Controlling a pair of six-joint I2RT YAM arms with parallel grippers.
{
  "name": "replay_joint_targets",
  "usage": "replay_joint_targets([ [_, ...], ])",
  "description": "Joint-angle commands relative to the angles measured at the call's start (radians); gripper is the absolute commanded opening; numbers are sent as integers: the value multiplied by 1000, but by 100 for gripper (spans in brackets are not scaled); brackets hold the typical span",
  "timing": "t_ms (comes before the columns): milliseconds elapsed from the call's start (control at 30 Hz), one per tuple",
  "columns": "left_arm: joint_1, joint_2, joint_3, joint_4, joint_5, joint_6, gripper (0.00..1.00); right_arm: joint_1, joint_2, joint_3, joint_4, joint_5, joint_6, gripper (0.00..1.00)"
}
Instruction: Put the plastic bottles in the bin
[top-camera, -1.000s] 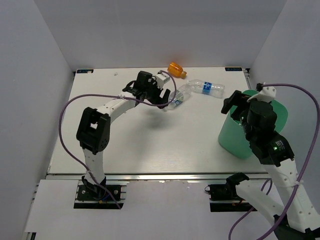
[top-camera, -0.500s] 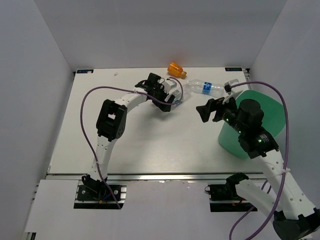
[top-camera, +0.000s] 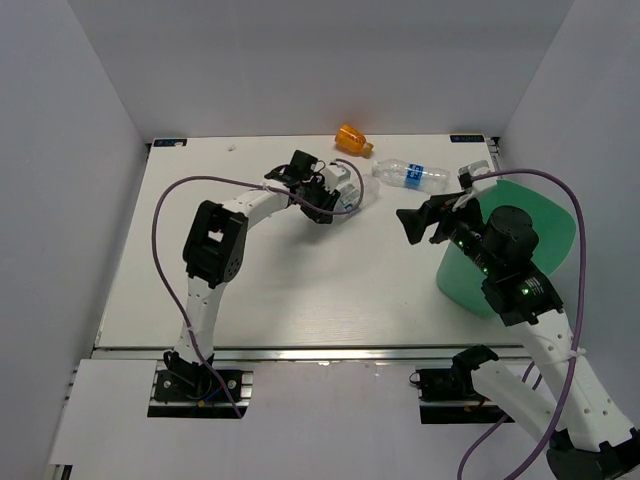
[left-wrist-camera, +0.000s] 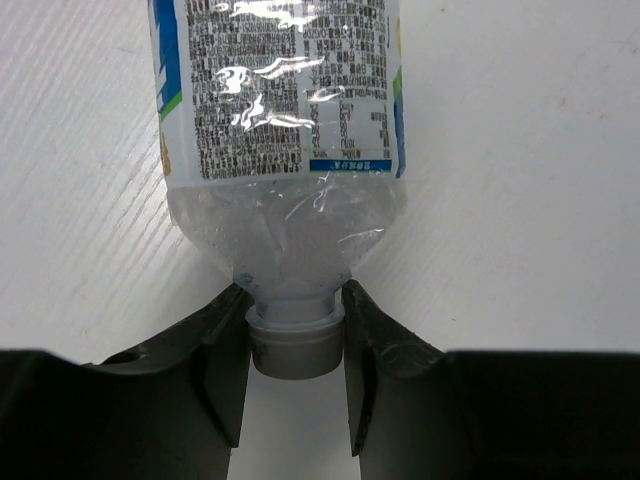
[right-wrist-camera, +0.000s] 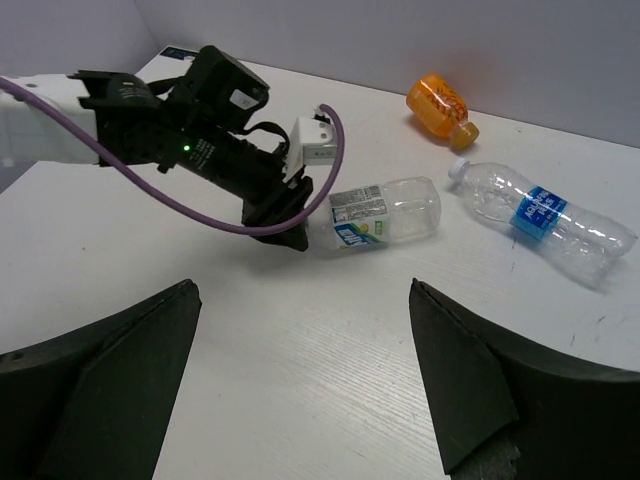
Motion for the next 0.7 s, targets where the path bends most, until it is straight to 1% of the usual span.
replay_joint_targets([
  [0,-4,-173,-56,120,-9,-46,0,-1,-11,-12,47,14,-5,89],
  [67,-4,-237,-117,158,20,-91,0,1,-2,-12,47,12,12,89],
  [100,-4,-264,-140,204,29,-106,0,1,9,-9,43,7,14,89],
  [167,-5,-322,-234,278,37,-175,0,1,19,-1,40,1,26,89],
  [200,-4,-388,-269,363,29,-204,0,1,29,1,40,-6,28,89],
  [233,-4,-419,-307,411,26,-238,0,1,32,1,43,-25,29,89],
  [267,-4,-451,-383,451,26,-297,0,1,35,1,49,-34,37,89],
  [300,-4,-481,-421,494,41,-345,0,1,36,-4,57,-51,41,89],
  [333,-4,-539,-459,590,54,-418,0,1,38,-10,79,-96,41,89],
  [367,-5,-566,-540,638,63,-464,0,1,38,-18,93,-120,49,89],
  [400,-4,-589,-580,692,74,-509,0,1,38,-36,110,-143,58,89],
  [433,-5,-629,-614,786,103,-552,0,1,38,-47,157,-182,69,89],
  [467,-5,-644,-645,827,130,-624,0,1,38,-55,182,-198,83,89],
  [500,-5,-656,-704,877,167,-659,0,1,38,-67,220,-213,125,89],
  [533,-12,-676,-734,987,229,-733,0,2,38,-93,303,-242,150,89],
  [567,-16,-684,-760,1038,247,-765,0,1,44,-105,340,-252,176,89],
  [600,-21,-692,-790,1069,255,-778,0,2,49,-113,372,-253,208,89],
  [667,-44,-724,-805,1066,229,-772,0,4,73,-121,443,-250,282,89],
])
